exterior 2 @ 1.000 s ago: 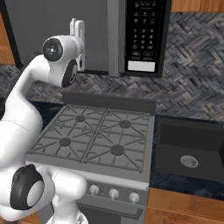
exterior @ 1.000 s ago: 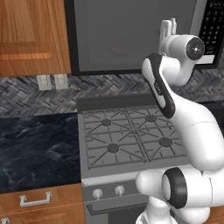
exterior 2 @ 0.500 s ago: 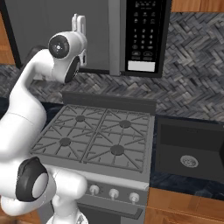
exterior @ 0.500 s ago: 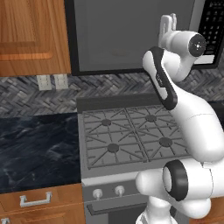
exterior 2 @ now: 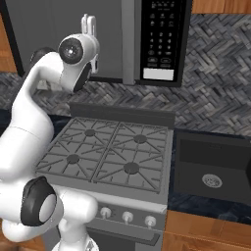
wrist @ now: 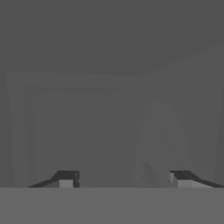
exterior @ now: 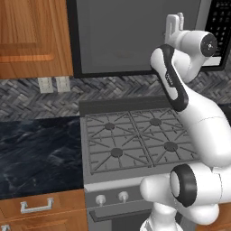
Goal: Transport the steak from the fridge to the microwave and turn on the microwave.
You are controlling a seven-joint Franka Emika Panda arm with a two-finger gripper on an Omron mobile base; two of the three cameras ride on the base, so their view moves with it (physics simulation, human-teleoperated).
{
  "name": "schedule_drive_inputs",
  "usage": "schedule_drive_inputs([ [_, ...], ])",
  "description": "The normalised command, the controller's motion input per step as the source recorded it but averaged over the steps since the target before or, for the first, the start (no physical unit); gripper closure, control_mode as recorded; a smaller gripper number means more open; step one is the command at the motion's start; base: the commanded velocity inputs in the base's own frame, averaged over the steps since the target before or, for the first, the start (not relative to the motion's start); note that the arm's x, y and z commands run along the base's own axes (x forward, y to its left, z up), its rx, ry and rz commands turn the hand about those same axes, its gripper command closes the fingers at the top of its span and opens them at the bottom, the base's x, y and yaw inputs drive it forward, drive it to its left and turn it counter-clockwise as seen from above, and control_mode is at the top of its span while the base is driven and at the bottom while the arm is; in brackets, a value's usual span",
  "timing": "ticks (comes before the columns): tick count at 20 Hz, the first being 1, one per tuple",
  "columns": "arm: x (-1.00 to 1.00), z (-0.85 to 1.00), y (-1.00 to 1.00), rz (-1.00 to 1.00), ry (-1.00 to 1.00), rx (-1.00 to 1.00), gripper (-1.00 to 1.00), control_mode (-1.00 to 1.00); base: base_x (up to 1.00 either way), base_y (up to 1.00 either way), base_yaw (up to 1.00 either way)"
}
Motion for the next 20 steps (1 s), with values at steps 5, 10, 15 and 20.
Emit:
schedule_drive_inputs([
  [5,-0.44,-0.09,-0.1,0.0,0.01,-0.04,-1.0,-1.0,0.0,0.0,0.0],
  [10,-0.61,-0.01,-0.22,0.0,-0.13,0.0,-1.0,-1.0,0.0,0.0,0.0],
  [15,-0.6,0.0,-0.15,0.0,-0.18,0.0,-1.0,-1.0,0.0,0.0,0.0],
  [20,-0.48,0.0,-0.04,0.0,-0.05,-0.04,-1.0,-1.0,0.0,0.0,0.0],
])
